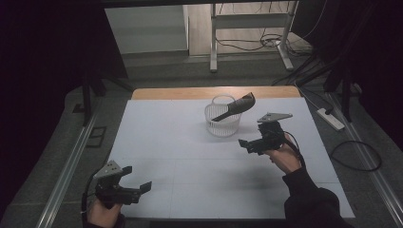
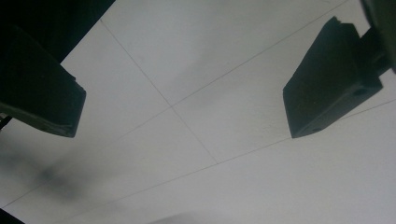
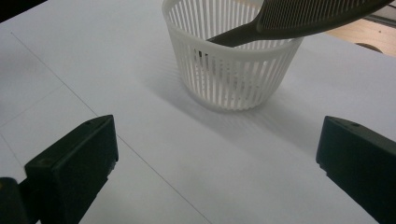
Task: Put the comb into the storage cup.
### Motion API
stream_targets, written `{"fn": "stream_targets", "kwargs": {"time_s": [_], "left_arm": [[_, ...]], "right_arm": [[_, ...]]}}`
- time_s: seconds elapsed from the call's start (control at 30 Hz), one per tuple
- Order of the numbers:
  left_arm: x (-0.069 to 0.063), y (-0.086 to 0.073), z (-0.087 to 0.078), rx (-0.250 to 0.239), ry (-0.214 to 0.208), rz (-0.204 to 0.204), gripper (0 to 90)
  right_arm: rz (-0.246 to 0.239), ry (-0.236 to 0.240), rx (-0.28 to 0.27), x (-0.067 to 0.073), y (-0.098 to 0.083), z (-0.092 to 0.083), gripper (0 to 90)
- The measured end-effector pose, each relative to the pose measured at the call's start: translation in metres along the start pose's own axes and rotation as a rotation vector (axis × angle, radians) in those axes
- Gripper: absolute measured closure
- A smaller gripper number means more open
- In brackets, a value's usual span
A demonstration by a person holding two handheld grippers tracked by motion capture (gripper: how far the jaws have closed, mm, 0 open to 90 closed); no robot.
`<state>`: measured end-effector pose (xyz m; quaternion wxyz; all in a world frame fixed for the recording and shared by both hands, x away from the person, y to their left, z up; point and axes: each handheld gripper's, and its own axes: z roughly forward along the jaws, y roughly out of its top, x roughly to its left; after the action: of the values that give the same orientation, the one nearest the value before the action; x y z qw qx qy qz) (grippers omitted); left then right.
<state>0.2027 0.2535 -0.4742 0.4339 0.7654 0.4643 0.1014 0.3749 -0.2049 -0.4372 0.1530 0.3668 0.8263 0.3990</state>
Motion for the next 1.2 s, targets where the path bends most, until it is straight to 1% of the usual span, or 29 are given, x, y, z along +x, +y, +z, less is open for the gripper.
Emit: {"fn": "stream_targets", "kwargs": {"time_s": [0.27, 0.5, 0.73, 1.2], "left_arm": [[0.0, 0.0, 0.0, 0.0, 0.0, 0.0, 0.0], [0.0, 0.0, 0.0, -0.001, -0.002, 0.001, 0.0], [0.0, 0.0, 0.0, 0.0, -0.002, 0.001, 0.0], [0.0, 0.0, 0.0, 0.0, -0.001, 0.002, 0.0]], "right_arm": [[0.007, 0.003, -0.007, 0.001, -0.005, -0.007, 0.0], [0.015, 0.017, 0.0, 0.002, -0.009, -0.012, 0.0], [0.006, 0.005, 0.007, 0.004, -0.014, -0.017, 0.0], [0.005, 0.016, 0.005, 0.006, -0.023, -0.027, 0.0]]}}
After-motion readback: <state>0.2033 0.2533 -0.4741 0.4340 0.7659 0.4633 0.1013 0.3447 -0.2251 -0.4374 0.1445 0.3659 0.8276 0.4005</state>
